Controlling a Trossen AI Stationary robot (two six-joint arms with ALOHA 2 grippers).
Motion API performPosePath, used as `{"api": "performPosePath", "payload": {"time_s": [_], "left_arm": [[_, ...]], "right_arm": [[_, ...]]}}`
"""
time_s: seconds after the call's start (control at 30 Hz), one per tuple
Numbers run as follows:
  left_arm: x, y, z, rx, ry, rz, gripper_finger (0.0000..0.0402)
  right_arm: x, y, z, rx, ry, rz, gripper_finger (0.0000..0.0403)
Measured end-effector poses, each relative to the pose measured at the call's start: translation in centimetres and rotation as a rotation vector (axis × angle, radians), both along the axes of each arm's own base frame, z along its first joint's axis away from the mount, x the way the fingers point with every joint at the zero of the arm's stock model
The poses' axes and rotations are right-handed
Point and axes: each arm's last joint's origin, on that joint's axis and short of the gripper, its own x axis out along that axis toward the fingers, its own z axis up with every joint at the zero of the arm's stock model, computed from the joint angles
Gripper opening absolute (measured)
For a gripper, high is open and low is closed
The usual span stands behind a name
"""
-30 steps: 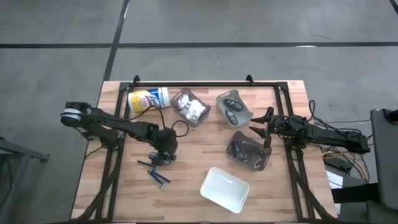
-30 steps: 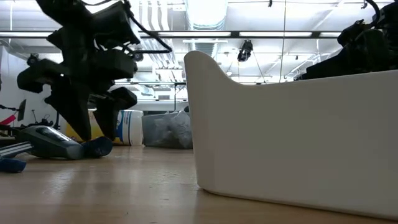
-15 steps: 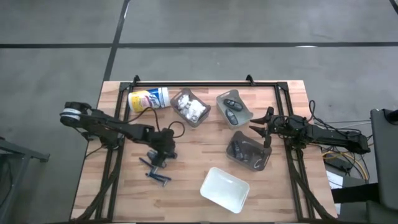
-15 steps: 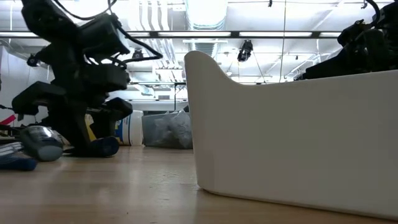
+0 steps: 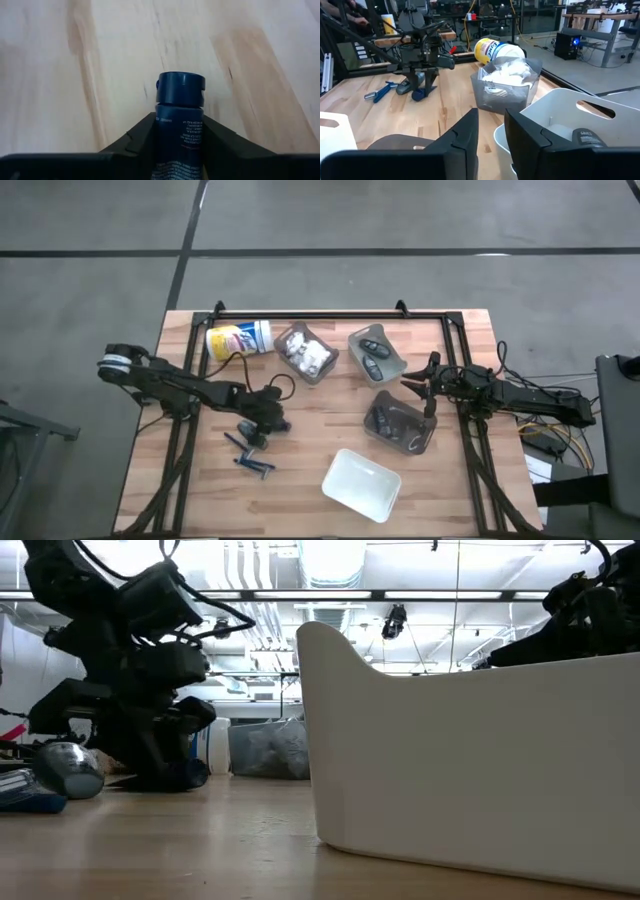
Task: Pick & Place Travel size toiletries
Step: Put the blue shave cream into the bottom black bin
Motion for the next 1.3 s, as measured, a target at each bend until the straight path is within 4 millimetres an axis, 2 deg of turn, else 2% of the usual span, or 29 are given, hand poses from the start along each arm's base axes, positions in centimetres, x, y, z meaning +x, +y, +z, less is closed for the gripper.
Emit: {"api": "performPosePath", "payload": {"time_s": [0.2, 0.6, 1.07, 1.3], "left_arm": [[1.3, -0.2, 1.3, -0.038, -0.191, -0.012, 0.0111], [3.2, -0.4, 4.9, -0.026, -0.617, -0.06, 0.0108], [3.6, -0.4, 7.1, -0.026, -0.837, -0.067, 0.0108], [5.1, -0.6, 9.4, -0.044, -0.896, -0.11, 0.0108]], "right_arm": [[0.0, 0.0, 0.0, -0.001, 0.0, 0.0, 0.0069], [0.0, 0.0, 0.0, 0.001, -0.001, 0.0, 0.0043], [0.0, 0.0, 0.0, 0.001, -0.001, 0.0, 0.0084], [0.0, 0.0, 0.0, 0.002, -0.001, 0.0, 0.0104]]}}
